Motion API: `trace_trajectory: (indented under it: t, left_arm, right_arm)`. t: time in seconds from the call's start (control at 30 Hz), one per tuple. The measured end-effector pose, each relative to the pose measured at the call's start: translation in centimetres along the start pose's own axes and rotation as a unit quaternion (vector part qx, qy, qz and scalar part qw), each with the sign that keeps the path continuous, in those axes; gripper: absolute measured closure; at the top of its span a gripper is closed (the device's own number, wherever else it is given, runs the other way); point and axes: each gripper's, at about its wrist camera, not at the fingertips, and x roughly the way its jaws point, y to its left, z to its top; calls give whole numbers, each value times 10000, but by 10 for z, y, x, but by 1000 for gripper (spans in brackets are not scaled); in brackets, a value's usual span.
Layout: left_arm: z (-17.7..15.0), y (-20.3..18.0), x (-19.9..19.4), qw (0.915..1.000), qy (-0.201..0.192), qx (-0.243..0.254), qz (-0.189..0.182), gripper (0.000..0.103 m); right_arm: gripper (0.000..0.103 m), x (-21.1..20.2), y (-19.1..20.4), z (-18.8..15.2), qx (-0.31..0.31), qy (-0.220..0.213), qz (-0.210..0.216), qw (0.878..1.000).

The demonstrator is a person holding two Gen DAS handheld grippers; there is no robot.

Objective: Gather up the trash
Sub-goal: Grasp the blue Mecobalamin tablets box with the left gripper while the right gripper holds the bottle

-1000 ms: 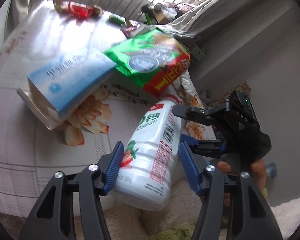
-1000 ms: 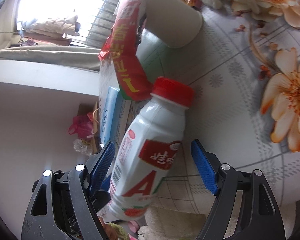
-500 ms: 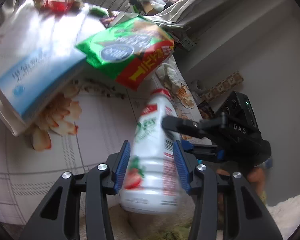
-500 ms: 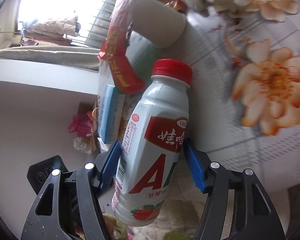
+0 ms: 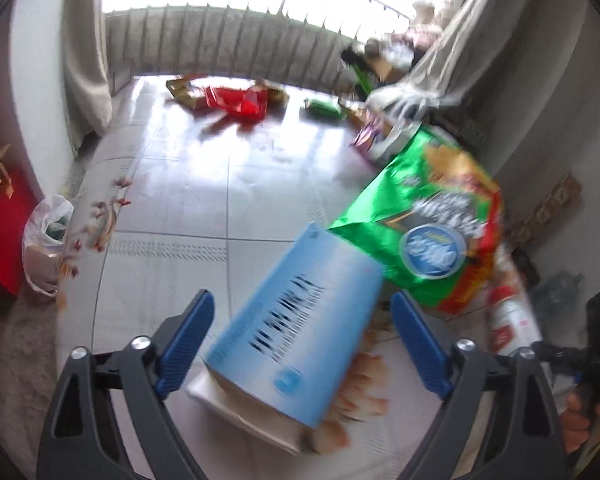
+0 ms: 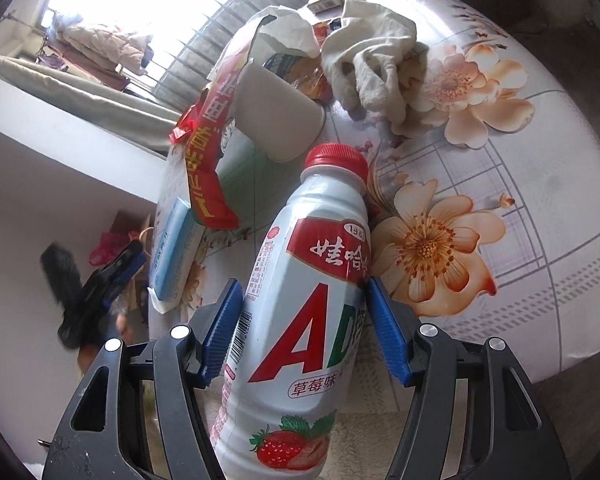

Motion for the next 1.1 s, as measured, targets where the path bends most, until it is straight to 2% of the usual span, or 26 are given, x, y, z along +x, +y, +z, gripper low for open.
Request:
trace_trajectory:
  t: [0.13,0.23,0.3,0.37,0.47,0.5,0.57,0.7,0.9,1.1]
  left_arm:
    - [8,14,23,9993,374,26,-69,8]
    - [11,23,33,9964,679,-117,-495,8]
    - [9,17,35,9952,763,15,-609,8]
    - [6,8,38,9946,842,339,-498,8]
    - [-3,-3,51,9916,1081,706,71,8]
    - [-5,-7,52,9908,1028,849,233,8]
    - [-8,-9,50,9903,965,948,327,8]
    - [-15,-6,40,9930,848,726,390,17]
    - [-39,-9,16,9945,811,231,623,19]
    - [-76,-24,-10,9923,850,-553,711,19]
  right_arm:
    - [44,3,3,0,-81,-4,-51,10000]
    - [44,5,8,3,-100,0,-56,9999]
    - [44,7,9,5,-105,6,-43,9999]
    - [44,7,8,5,-122,9,-32,9999]
    - [44,7,7,5,-130,23,-25,9999]
    - [44,8,7,5,-127,21,-23,9999]
    - [44,8,8,5,-147,21,-32,9999]
    - [44,8,10,6,-248,18,-67,9997]
    - [44,8,18,2,-550,5,-158,9984]
    - [45,8,22,-3,-726,118,-124,9972]
